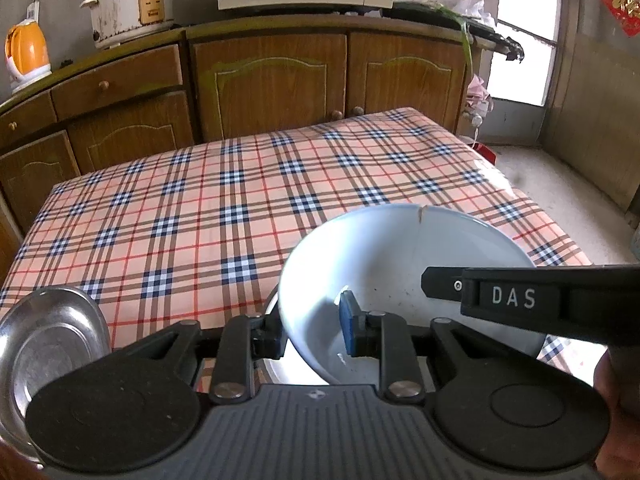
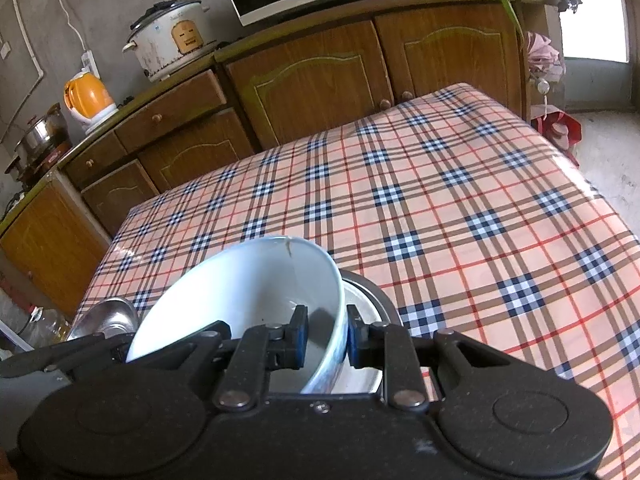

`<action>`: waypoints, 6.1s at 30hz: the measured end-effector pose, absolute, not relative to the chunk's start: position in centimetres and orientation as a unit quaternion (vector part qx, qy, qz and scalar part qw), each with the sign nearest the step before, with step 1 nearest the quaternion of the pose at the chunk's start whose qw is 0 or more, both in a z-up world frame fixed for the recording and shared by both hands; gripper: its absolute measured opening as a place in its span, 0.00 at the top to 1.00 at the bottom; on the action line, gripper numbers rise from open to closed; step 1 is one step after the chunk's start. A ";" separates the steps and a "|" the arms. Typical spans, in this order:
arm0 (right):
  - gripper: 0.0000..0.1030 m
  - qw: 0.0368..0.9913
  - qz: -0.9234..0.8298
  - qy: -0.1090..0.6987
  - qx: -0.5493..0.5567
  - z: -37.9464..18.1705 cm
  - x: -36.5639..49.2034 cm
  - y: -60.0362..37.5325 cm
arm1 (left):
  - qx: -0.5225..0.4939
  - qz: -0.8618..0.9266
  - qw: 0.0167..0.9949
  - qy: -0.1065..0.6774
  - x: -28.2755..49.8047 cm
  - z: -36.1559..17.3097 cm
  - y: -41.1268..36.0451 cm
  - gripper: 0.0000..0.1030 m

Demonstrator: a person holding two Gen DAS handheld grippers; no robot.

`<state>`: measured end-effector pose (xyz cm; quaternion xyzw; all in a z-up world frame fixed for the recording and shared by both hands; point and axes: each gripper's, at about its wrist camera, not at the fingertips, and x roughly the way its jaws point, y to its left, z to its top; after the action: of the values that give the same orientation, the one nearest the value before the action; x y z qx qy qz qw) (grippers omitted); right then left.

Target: Organize plates and bowls

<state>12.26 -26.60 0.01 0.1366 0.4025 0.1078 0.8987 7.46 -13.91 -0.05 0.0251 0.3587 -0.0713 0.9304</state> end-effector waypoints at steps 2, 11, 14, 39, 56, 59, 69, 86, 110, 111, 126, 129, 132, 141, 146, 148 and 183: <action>0.75 0.897 0.111 0.405 0.136 -0.5 12.5 -26.5 | 0.026 -0.069 0.929 0.362 7.7 -0.4 -13.8 0.76; 0.75 0.892 0.111 0.416 0.138 -2.7 13.1 -26.7 | 0.027 -0.075 0.922 0.378 8.3 -2.2 -13.8 0.76; 0.75 0.891 0.110 0.419 0.139 -3.2 13.3 -26.8 | 0.027 -0.077 0.921 0.381 8.5 -2.6 -13.9 0.76; 0.75 0.894 0.112 0.422 0.098 -4.9 14.0 -25.6 | 0.003 -0.076 0.918 0.390 9.2 -4.5 -13.4 0.75; 0.66 0.888 0.117 0.437 0.081 -4.5 14.7 -24.9 | -0.016 -0.078 0.921 0.381 8.9 -4.8 -12.9 0.73; 0.66 0.885 0.118 0.445 0.072 -4.2 14.9 -24.6 | -0.027 -0.080 0.921 0.381 8.9 -4.8 -12.5 0.73; 0.66 0.866 0.132 0.480 0.051 -3.5 15.9 -24.5 | -0.037 -0.084 0.921 0.378 8.7 -5.1 -12.2 0.74; 0.61 0.838 0.152 0.523 0.020 -2.9 17.6 -23.8 | -0.040 -0.082 0.929 0.358 8.1 -5.4 -12.1 0.74; 0.43 0.891 0.103 0.441 0.047 0.0 13.2 -27.9 | -0.017 -0.073 0.932 0.354 8.3 -5.2 -12.3 0.78; 0.45 0.891 0.102 0.439 0.054 0.0 12.9 -28.1 | -0.019 -0.073 0.932 0.354 8.2 -5.1 -12.3 0.78; 0.58 0.892 0.091 0.431 0.099 -1.2 11.0 -29.4 | -0.028 -0.056 0.939 0.338 6.7 -2.7 -11.0 0.58; 0.57 0.894 0.096 0.429 0.083 -0.8 10.7 -28.9 | -0.032 -0.052 0.939 0.338 6.7 -2.5 -10.7 0.57; 0.57 0.894 0.105 0.427 0.087 -0.9 10.3 -28.6 | -0.031 -0.047 0.939 0.339 6.6 -2.4 -10.5 0.53; 0.56 0.878 0.119 0.445 0.131 -3.1 10.7 -28.9 | -0.038 -0.042 0.940 0.337 6.1 -2.0 -9.6 0.48; 0.52 0.886 0.119 0.434 0.109 -3.4 10.7 -27.8 | -0.039 -0.042 0.941 0.334 6.0 -1.8 -9.5 0.48; 0.52 0.890 0.117 0.428 0.103 -3.0 10.6 -27.6 | -0.039 -0.045 0.940 0.335 6.0 -1.7 -9.6 0.47; 0.20 0.925 0.096 0.363 0.058 -2.7 8.5 -28.1 | -0.012 -0.033 0.940 0.338 6.2 -1.9 -11.5 0.00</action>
<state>8.55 -28.05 -2.74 0.0582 0.3632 0.0959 0.9249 6.20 -11.49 -1.89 -0.0121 0.3380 -0.0329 0.9405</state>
